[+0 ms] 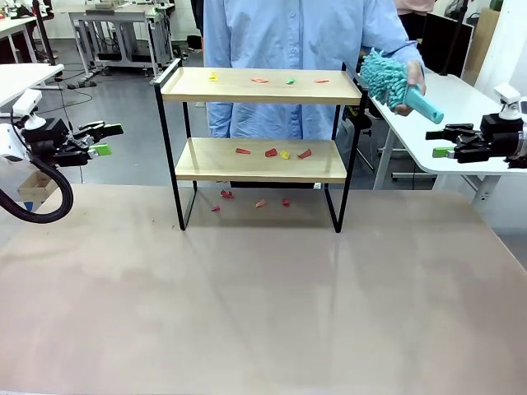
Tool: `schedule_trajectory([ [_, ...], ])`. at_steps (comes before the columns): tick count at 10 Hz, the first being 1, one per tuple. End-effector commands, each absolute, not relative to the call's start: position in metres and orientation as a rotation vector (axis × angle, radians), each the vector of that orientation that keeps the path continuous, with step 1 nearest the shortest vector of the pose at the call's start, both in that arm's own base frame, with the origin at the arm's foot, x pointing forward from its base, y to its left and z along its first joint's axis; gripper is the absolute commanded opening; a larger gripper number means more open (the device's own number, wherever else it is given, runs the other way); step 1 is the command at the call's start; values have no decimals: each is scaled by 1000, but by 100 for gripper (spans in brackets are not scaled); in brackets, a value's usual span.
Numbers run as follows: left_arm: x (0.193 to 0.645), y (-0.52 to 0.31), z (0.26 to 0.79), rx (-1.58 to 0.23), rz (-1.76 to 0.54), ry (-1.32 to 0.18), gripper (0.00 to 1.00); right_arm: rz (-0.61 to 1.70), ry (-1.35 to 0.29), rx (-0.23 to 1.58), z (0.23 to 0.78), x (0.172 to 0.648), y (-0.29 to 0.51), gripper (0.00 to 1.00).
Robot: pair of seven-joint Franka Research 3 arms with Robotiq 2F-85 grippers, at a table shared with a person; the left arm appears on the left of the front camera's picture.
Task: Clean the shelf.
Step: Pick up the Duster handed by the human.
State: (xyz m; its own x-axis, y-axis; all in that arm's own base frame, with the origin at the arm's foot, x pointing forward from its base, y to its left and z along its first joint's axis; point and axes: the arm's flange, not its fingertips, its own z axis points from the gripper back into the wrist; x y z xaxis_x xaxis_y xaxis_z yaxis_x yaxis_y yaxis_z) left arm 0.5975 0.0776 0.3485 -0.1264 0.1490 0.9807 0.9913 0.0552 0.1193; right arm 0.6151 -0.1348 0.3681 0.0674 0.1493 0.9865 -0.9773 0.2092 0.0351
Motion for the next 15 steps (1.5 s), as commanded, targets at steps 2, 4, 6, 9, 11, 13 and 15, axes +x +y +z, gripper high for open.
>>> schedule_trajectory([
  [2,597,78,349,-1224,-1196,-1432,100,1060,-1091,938,387,617,-142,100],
  [4,597,78,349,-1224,-1196,-1432,100,1006,-983,854,437,620,-162,100],
  [6,597,78,349,-1224,-1196,-1432,100,962,-877,762,502,623,-179,100],
  [9,597,78,349,-1224,-1196,-1432,100,814,-683,488,595,602,-162,100],
  [11,597,78,349,-1224,-1196,-1432,100,568,-675,248,632,587,-120,100],
  [13,597,78,349,-1224,-1196,-1432,100,527,-576,140,654,571,-61,100],
  [15,597,78,349,-1224,-1196,-1432,100,525,-580,63,659,551,-24,100],
])
